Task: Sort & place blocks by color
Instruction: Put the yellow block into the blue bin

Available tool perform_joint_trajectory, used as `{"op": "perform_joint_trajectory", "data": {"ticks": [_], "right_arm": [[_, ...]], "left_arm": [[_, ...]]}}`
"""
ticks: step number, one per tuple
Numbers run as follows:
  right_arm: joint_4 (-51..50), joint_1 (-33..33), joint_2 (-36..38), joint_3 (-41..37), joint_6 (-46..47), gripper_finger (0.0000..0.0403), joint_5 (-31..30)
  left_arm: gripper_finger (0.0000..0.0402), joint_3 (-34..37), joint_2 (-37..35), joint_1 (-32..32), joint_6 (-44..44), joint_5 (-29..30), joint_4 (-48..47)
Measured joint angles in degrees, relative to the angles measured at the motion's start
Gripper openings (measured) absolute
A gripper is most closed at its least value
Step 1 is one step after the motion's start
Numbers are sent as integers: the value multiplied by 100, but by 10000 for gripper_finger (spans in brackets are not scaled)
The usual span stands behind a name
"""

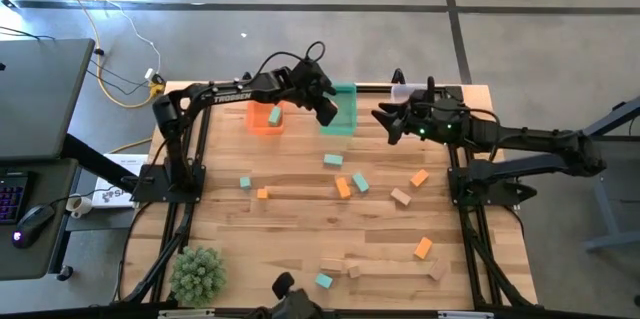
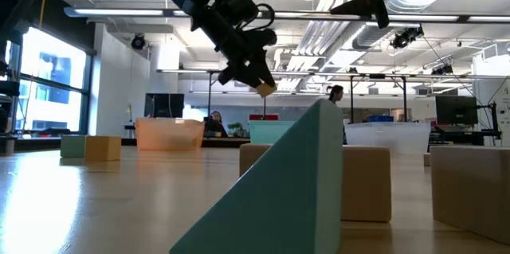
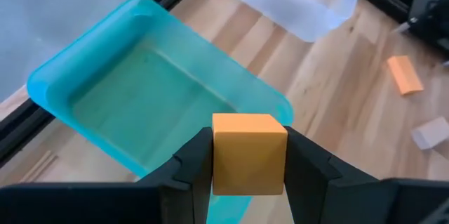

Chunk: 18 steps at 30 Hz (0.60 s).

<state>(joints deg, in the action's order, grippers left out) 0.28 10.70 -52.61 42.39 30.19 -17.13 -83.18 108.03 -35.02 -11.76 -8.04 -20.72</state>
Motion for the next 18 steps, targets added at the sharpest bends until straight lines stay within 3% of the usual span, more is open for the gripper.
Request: {"op": "perform_joint_trajectory", "data": {"ticks": [18], "right_arm": [[-10,-854,-1083,0,1077,202,-165]], "left_arm": [[114,4,761,-75,150,-58,-9]]}}
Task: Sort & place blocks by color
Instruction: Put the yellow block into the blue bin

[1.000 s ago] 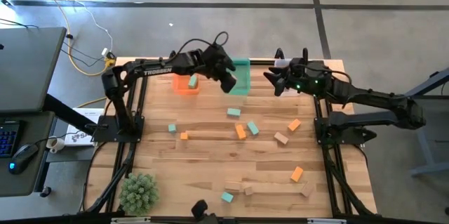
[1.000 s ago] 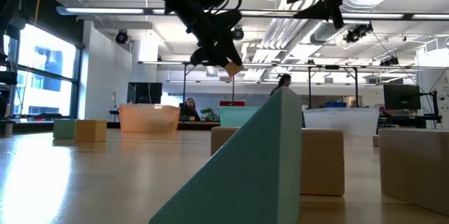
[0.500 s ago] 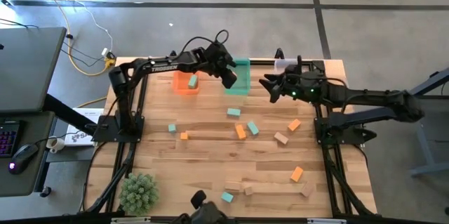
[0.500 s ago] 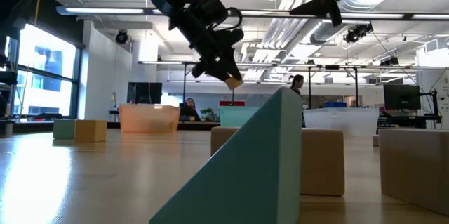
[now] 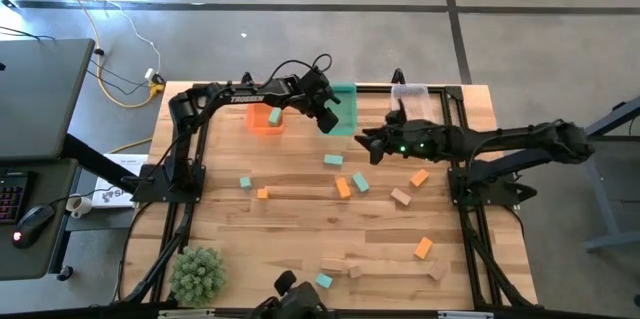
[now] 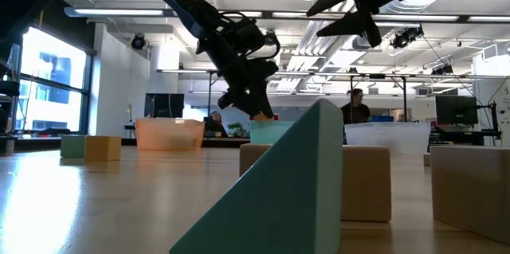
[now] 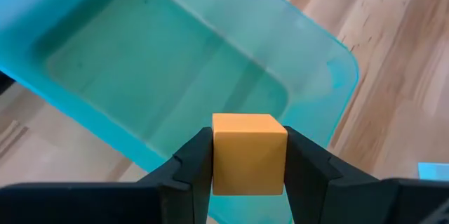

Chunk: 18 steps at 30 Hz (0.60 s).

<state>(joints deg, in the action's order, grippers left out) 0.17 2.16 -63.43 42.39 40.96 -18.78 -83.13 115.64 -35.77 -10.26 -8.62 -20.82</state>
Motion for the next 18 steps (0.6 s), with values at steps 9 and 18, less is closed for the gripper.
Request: {"op": "perform_joint_trajectory", "data": {"ticks": [9,18], "right_arm": [[-266,-630,-518,0,700,202,284],[-669,-1104,-1047,0,1458,202,295]], "left_arm": [[115,0,4,0,150,0,96],[153,0,4,0,148,11,94]]}}
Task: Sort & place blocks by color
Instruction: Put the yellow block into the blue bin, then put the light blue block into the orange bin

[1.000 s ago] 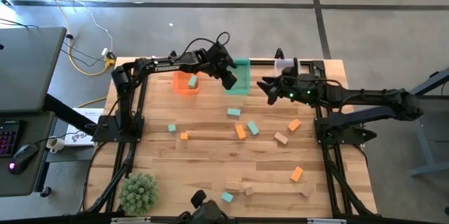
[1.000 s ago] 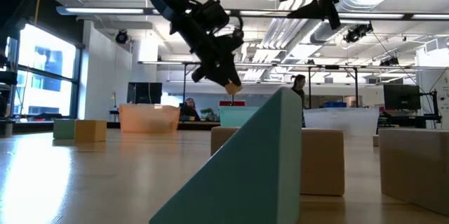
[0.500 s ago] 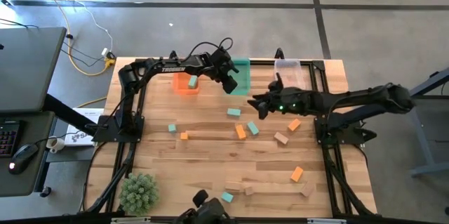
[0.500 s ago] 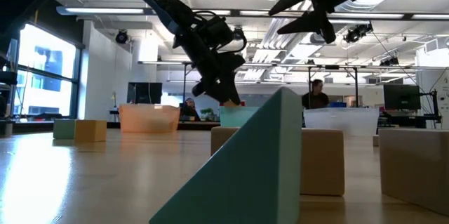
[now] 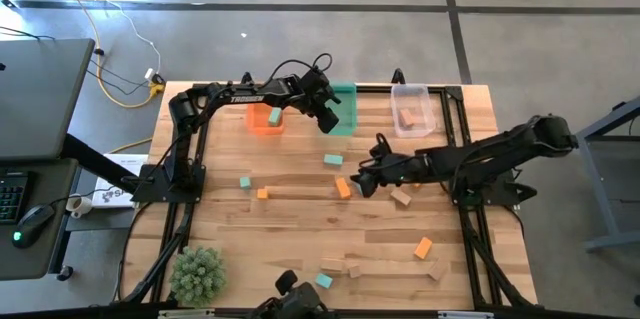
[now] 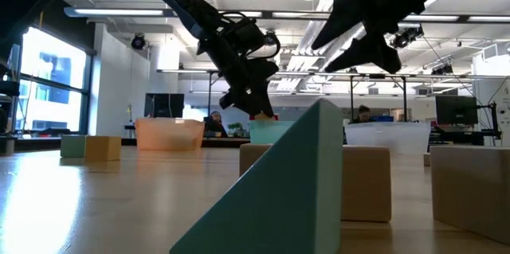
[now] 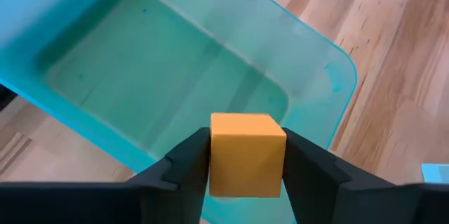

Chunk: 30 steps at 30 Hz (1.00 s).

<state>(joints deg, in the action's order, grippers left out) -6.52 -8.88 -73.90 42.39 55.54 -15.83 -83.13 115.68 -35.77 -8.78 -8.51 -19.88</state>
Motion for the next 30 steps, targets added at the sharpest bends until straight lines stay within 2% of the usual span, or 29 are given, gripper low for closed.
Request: {"op": "perform_joint_trajectory", "data": {"ticks": [9,14,20,24,30], "right_arm": [[-759,-166,-262,-1,590,202,7],[-886,-176,-509,-2,757,202,-8],[-785,-165,-557,47,734,202,60],[-1133,-118,-564,555,312,202,17],[-2517,87,-891,1651,-319,202,-200]], "left_arm": [[192,0,-2,0,-2,20,-9],[194,4,-164,-29,1,-7,-155],[191,4,-728,-103,403,1,-706],[191,4,-1212,-164,634,31,-1102],[191,4,-1970,-188,717,71,-1526]]}}
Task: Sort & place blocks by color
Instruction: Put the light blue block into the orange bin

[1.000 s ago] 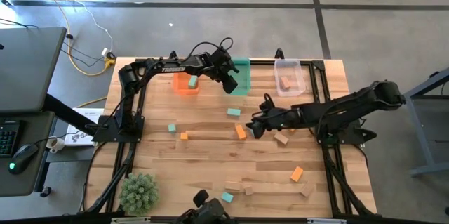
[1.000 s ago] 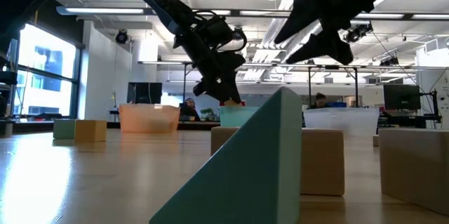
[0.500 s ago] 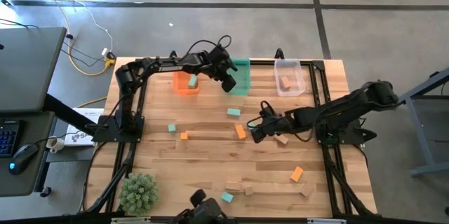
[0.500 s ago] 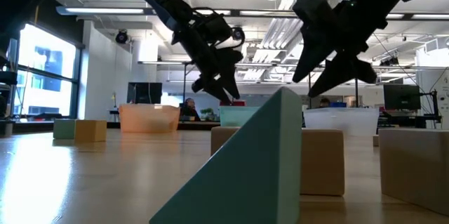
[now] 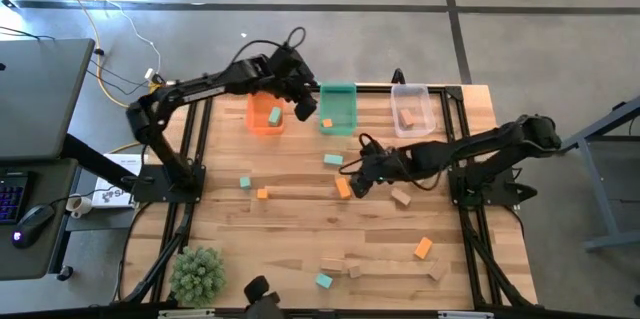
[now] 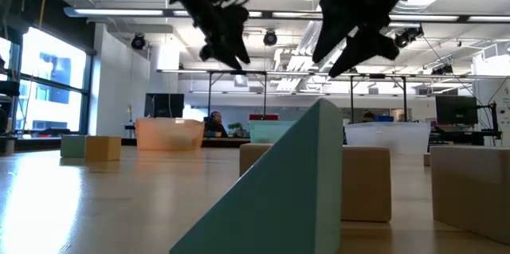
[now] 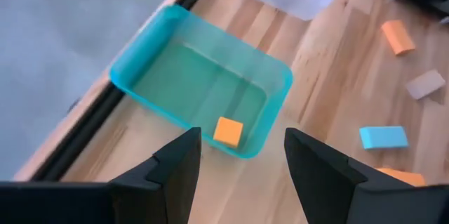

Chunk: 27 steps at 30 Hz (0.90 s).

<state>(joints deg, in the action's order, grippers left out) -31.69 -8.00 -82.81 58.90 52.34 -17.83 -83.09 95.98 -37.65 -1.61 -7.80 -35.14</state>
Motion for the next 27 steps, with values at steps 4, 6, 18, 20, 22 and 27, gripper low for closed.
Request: {"op": "perform_joint_trajectory", "data": {"ticks": [4,6,18,20,22,27], "right_arm": [[-769,171,-414,462,-124,202,123],[-891,244,-604,566,-47,202,290],[-961,428,-1659,568,178,202,1231],[-900,428,-1756,568,179,202,1231],[-908,428,-1849,568,254,202,1190],[-920,439,-2095,565,443,202,1078]], "left_arm": [[191,0,-425,0,219,180,-161],[191,0,-581,2,230,356,-192],[191,0,-758,0,232,564,-461],[191,0,-756,0,234,573,-477],[191,0,-756,0,234,574,-476],[191,0,-756,-21,234,589,-514]]}}
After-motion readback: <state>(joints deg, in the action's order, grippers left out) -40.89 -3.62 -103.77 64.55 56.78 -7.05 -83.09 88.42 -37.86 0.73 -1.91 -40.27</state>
